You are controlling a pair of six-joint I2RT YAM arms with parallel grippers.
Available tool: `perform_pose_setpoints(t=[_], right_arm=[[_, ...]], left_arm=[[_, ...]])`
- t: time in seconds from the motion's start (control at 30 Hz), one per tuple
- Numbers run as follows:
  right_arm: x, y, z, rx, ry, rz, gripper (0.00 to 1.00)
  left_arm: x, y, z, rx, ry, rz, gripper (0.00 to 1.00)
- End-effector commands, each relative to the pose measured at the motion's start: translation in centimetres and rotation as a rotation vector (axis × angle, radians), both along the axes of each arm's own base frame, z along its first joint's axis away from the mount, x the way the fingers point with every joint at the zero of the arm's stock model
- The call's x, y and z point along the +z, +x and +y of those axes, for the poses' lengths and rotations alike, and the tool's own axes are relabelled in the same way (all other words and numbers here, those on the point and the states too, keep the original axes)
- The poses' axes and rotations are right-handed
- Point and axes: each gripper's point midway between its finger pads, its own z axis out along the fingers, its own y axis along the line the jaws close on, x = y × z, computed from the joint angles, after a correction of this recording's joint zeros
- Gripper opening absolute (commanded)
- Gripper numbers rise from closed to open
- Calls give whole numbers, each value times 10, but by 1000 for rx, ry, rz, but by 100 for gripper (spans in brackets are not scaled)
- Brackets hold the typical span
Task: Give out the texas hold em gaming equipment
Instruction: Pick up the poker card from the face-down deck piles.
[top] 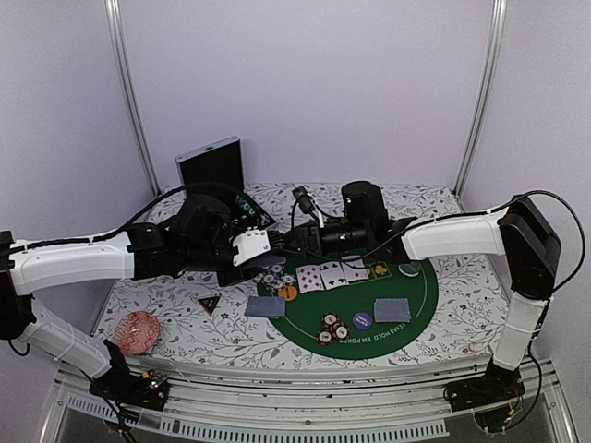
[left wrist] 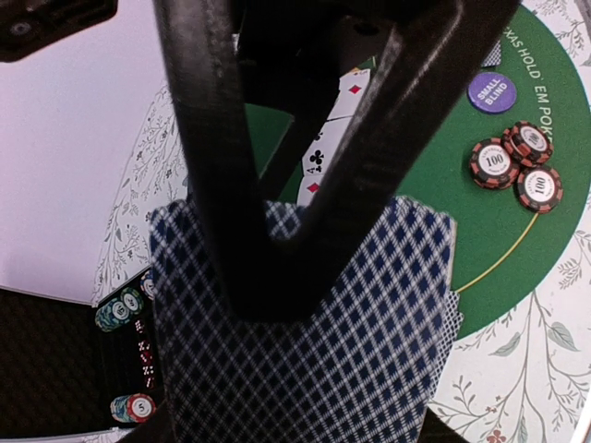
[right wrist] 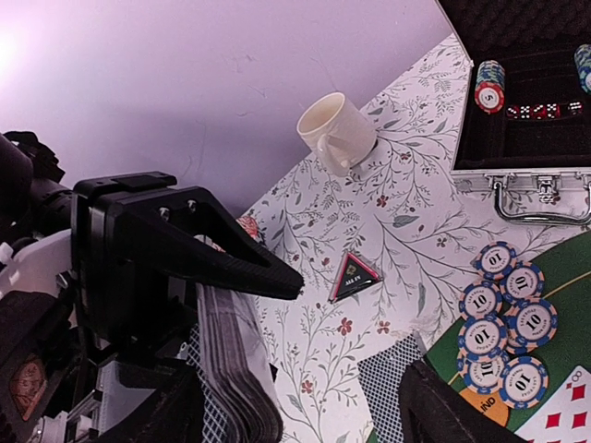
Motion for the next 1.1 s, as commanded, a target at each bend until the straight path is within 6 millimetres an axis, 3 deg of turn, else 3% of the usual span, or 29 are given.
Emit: perform_pose_setpoints(t=[0.0, 0.7, 1.07], right_arm=[[-3, 5, -3, -34, -43, -12, 70], [15, 5, -13, -47, -105, -83, 36], [22, -4, -17, -17, -124, -77, 10]], left_arm=[[15, -3, -7, -20, -43, -26, 52], [11, -2, -5, -15, -30, -28, 51], [11, -1, -4, -10, -25, -31, 50]])
